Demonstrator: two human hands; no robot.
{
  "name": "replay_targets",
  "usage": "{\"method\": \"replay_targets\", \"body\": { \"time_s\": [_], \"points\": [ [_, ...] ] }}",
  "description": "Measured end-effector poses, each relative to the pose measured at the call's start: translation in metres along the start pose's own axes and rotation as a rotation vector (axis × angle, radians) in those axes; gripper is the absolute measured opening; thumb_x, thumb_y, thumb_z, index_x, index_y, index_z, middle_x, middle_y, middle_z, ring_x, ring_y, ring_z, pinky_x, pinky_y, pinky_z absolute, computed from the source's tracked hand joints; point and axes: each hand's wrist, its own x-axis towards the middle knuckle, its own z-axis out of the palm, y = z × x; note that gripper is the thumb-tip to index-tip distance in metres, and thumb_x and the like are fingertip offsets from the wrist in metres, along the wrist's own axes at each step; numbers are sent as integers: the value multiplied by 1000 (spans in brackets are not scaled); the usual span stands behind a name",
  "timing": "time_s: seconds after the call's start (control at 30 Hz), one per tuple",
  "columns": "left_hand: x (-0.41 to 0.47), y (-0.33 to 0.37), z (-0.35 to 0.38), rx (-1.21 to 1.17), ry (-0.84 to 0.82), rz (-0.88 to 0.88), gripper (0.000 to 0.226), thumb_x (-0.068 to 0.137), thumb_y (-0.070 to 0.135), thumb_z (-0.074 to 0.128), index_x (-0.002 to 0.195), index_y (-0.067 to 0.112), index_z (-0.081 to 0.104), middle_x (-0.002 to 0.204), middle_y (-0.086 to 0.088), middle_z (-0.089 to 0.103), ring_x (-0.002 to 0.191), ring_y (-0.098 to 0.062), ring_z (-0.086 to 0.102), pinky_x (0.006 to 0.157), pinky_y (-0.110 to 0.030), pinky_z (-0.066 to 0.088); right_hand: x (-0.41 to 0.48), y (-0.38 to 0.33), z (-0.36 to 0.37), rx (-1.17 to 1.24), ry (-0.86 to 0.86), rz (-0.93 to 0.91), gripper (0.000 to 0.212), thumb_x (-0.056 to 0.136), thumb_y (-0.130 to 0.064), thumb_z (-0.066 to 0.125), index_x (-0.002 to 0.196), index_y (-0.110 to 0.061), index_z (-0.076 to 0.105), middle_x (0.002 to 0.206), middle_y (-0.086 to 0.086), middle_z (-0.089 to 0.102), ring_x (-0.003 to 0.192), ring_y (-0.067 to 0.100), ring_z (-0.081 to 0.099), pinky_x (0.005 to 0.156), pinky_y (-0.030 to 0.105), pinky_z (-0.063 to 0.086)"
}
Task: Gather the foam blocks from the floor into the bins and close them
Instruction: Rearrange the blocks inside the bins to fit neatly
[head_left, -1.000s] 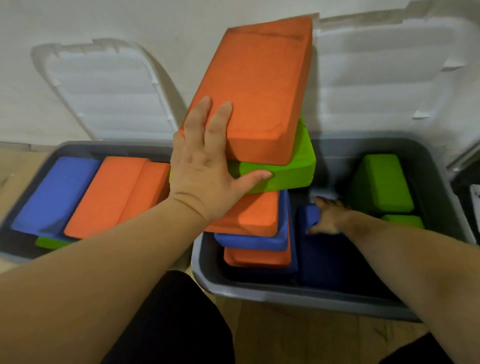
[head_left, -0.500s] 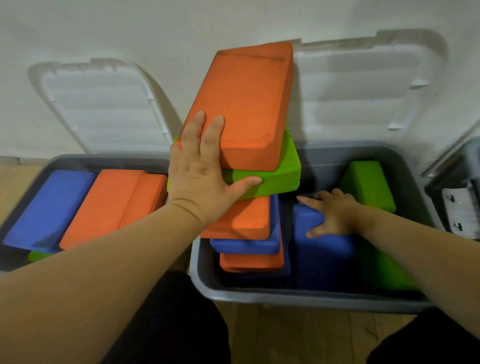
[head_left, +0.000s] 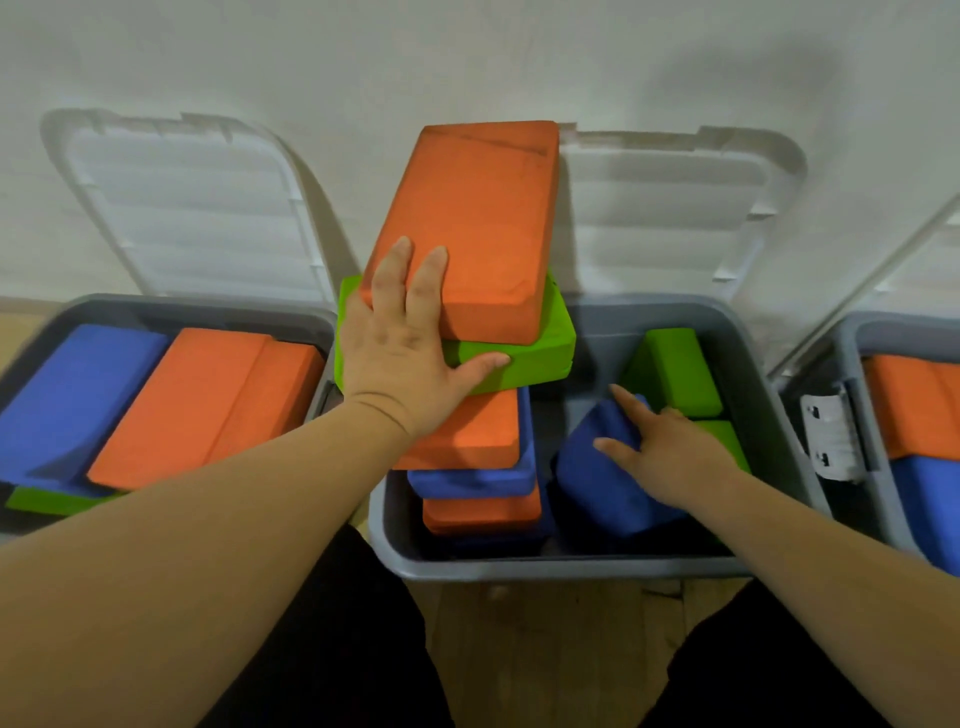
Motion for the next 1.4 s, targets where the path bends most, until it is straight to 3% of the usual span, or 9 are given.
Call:
{"method": "replay_targets", "body": {
  "time_s": [0.17,0.33,0.67,0.77,0.9,1.0,1.1,1.27,1.4],
  "points": [
    [2,-2,0,11,-3,-9,112,70,82,63,157,27,20,164,-15,24,126,-44,43,106,-59,39,-10,6,26,-183,31,248,83,93,-80,28,163,-42,4,149,20,42,131,40,45,107,49,40],
    [5,-4,5,20,13,-3,110,71,85,57,157,27,20,163,-15,25,127,-47,43,108,-63,38,-7,6,41,-103,-17,302,81,90,-85,23,158,-52,-7,170,12,-15,154,47,-8,117,71,4],
    [6,-6,5,4,3,2,111,71,85,59,157,27,20,163,-15,24,124,-47,44,107,-62,39,-2,3,35,-76,-134,296,93,84,-92,25,157,-51,-16,166,15,-28,152,49,-17,118,72,4],
    [3,-9,5,2,-2,20,112,70,87,55,157,25,20,163,-16,24,123,-47,46,108,-61,38,-10,-6,12,92,-165,282,105,79,-91,46,158,-50,-10,169,15,-16,154,47,-6,121,64,13],
    [0,-11,3,1,-27,18,111,70,88,47,158,26,18,164,-14,21,126,-48,45,109,-60,36,-24,-58,-67,876,229,123,91,87,-62,70,161,-37,23,151,0,47,134,18,49,107,30,39],
    [-5,-2,3,13,-61,42,108,71,86,43,158,29,14,165,-9,13,129,-50,44,105,-61,39,-19,-104,-120,1127,215,-113,98,72,-81,70,155,-47,30,144,-5,58,130,13,57,113,38,43],
    [-9,2,1,-4,-89,52,106,71,83,43,158,33,8,166,-6,10,129,-51,44,104,-62,40,-13,-135,-142,1196,218,-227,72,83,-66,68,146,-45,42,134,-11,65,116,13,67,104,44,53],
    [-13,0,-10,-111,-115,99,114,68,77,62,157,43,0,168,-2,4,135,-46,41,108,-59,40,-18,-144,-140,1210,260,-211,76,81,-63,67,150,-42,41,133,-8,66,114,16,68,100,44,56],
    [-16,3,-23,-434,-122,-172,133,68,58,87,161,36,-5,169,-1,-7,154,-32,19,122,-46,29,-26,-138,-145,1214,262,-201,59,100,-45,61,154,-36,39,139,-9,62,117,11,65,102,34,54]
  ]
}}
